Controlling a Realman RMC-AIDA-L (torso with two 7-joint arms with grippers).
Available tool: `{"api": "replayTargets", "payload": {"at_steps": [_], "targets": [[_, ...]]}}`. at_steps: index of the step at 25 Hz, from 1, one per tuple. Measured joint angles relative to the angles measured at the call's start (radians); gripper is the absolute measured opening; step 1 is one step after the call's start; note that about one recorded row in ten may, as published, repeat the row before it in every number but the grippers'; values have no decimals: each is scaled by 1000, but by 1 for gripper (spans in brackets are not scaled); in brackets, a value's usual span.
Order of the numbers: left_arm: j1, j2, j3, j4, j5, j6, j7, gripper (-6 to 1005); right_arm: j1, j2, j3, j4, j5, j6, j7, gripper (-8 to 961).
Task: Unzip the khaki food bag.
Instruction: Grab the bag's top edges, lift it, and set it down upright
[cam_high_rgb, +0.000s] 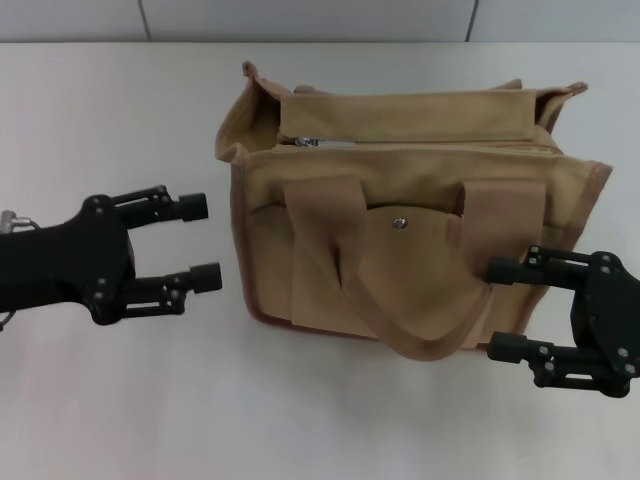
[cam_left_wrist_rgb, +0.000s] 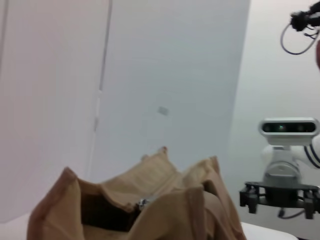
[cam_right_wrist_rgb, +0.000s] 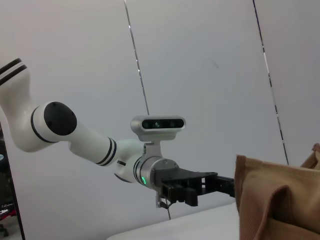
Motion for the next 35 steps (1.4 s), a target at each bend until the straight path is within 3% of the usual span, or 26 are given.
{"api": "replayTargets", "payload": {"at_steps": [1, 3, 7, 8, 13, 20, 31, 35], "targets": [[5, 4, -24, -3, -3, -4, 1, 800, 0, 0, 0, 0, 0, 0, 0, 714], [3, -26, -38, -4, -3, -33, 23, 800, 3, 0, -2, 0, 0, 1, 0, 714], [-3, -46, -36, -4, -3, -58, 34, 800, 4, 0, -3, 0, 1, 1, 0, 714], [-5, -67, -35, -6, -3, -97, 53, 800, 4, 0, -3, 0, 1, 1, 0, 713], [-19, -85, -29, -31, -3, -193, 67, 772, 4, 0, -2, 0, 2, 1, 0, 713], [-31, -85, -35, -85, -3, -251, 114, 549, 4, 1, 1, 0, 2, 2, 0, 715], [-27, -83, -37, -120, -29, -257, 167, 305, 6, 2, 6, 0, 2, 3, 0, 713], [-24, -81, -37, -112, -39, -259, 168, 127, 12, 2, 7, 0, 2, 3, 2, 714]]}}
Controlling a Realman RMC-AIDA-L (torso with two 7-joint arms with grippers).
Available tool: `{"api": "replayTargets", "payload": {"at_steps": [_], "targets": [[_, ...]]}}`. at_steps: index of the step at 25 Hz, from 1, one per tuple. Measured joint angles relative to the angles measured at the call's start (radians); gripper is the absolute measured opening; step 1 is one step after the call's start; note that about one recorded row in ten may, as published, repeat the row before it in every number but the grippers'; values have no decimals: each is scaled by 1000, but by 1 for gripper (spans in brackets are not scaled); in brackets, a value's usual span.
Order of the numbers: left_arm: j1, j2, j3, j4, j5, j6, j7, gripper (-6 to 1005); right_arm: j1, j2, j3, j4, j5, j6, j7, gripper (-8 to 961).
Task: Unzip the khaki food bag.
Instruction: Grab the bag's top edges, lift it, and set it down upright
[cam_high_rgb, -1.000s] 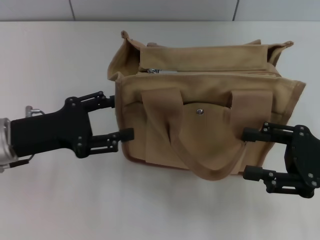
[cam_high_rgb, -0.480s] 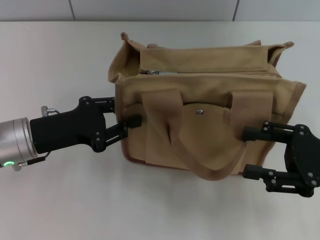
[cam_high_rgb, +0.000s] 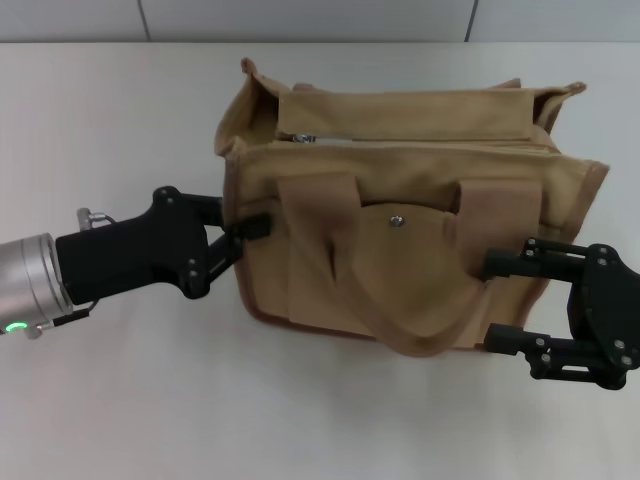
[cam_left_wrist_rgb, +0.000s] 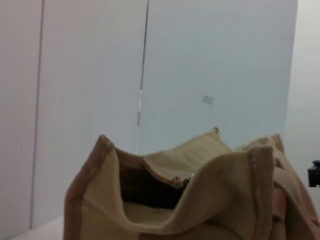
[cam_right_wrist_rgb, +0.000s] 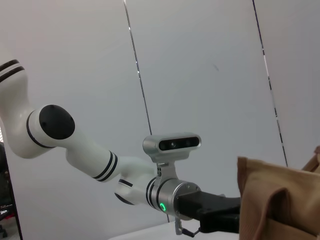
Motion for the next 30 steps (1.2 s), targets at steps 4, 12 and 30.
{"api": "replayTargets", "payload": {"at_steps": [4, 12, 30], "targets": [[2, 8, 0, 23, -28, 7, -4, 70, 1, 1, 0, 0, 0, 6, 0, 714], [-4, 50, -2, 67, -122, 42, -15, 58, -6, 0, 33, 16, 44, 19, 12, 707], [-13, -5, 274, 204, -359, 160, 81, 58, 10, -5, 280, 207, 71, 62, 3, 678]]}}
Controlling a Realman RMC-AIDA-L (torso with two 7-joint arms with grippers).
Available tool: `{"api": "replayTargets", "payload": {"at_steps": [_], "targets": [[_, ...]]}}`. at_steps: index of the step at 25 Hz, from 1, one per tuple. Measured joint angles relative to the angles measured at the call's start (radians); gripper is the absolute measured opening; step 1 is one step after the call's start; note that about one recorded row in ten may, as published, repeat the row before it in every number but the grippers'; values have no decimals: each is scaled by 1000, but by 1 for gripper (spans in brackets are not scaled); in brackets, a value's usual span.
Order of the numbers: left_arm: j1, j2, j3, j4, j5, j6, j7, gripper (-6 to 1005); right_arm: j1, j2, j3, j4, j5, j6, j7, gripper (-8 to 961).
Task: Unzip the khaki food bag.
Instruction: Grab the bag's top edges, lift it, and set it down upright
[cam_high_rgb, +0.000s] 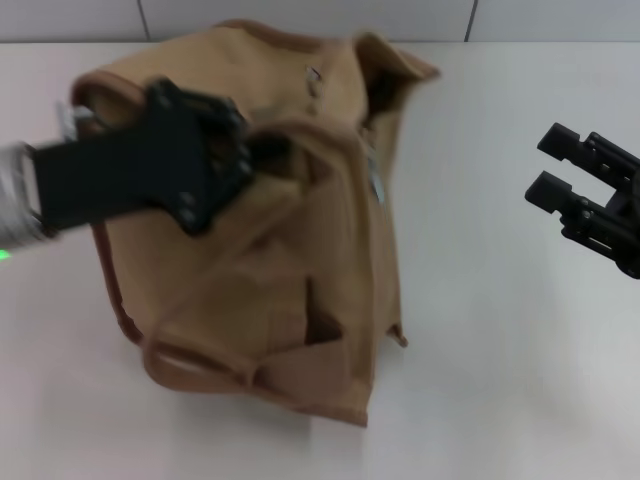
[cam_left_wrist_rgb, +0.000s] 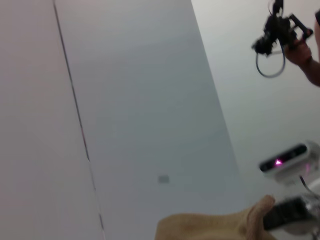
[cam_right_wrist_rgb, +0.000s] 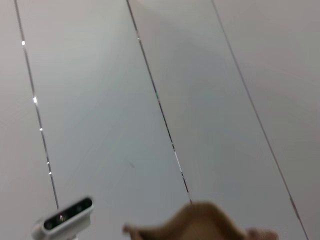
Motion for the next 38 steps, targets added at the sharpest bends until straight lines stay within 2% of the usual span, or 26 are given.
{"api": "replayTargets", "payload": {"at_steps": [3, 7, 12, 13, 16, 23, 27, 38], "targets": [[3, -2, 74, -124, -11, -52, 121, 59, -2, 0, -4, 3, 0, 1, 4, 674], [7, -2, 72, -170, -12, -54, 168, 61, -6, -4, -12, 4, -6, -2, 17, 667], [12, -2, 72, -175, -24, -36, 177, 64, -6, -4, -96, 0, -14, 14, 16, 659], [13, -2, 73, -176, -31, -28, 177, 65, -3, 2, -142, 2, -14, 36, 12, 658], [13, -2, 77, -176, -35, -15, 178, 66, 8, 11, -168, 26, -14, 82, -13, 653], [13, -2, 82, -177, -35, -10, 179, 70, 57, 15, -188, 127, -14, 153, -92, 541], [15, -3, 83, -177, -35, -9, 179, 72, 76, 16, -220, 132, -15, 158, -95, 477], [9, -6, 90, -188, -31, -2, 179, 78, 113, 18, -260, 174, -16, 218, -97, 478]]}}
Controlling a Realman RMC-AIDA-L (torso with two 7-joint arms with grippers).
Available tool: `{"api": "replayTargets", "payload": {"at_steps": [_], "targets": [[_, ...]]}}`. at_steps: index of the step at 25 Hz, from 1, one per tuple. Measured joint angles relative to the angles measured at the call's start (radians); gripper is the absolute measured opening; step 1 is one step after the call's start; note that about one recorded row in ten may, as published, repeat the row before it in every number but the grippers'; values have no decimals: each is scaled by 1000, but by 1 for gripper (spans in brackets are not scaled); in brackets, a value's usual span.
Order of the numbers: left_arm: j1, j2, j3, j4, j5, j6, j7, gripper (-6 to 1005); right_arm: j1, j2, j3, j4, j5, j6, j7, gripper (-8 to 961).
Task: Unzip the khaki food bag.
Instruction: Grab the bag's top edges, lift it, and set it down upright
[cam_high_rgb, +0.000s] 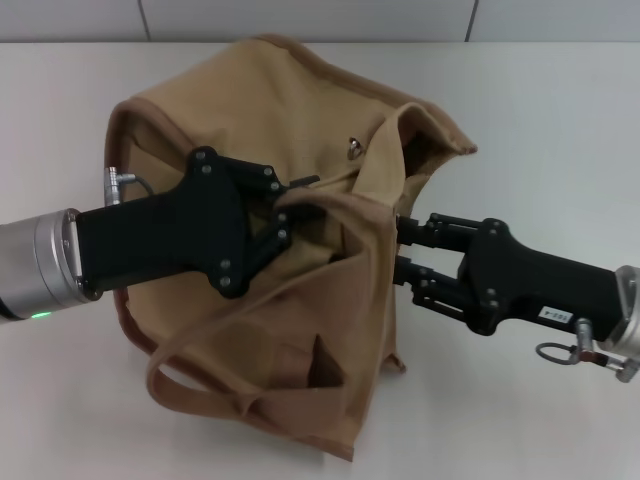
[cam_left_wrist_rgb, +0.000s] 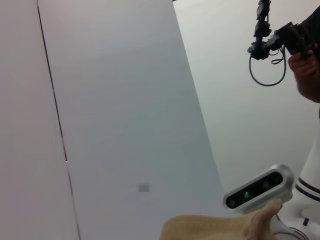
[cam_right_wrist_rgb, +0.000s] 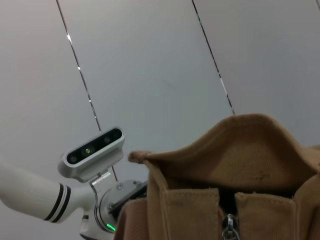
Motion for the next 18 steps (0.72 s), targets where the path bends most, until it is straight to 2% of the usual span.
{"api": "replayTargets", "payload": {"at_steps": [5, 8, 18], "targets": [[-4, -1, 31, -1, -3, 5, 0, 81, 23, 0, -23, 26, 0, 28, -1, 476], [-4, -2, 32, -3, -3, 5, 1, 82, 25, 0, -27, 30, 0, 31, -1, 338], [-4, 0, 29, -14, -4, -4, 3, 88, 23, 0, -41, 29, 0, 12, -1, 198]]}}
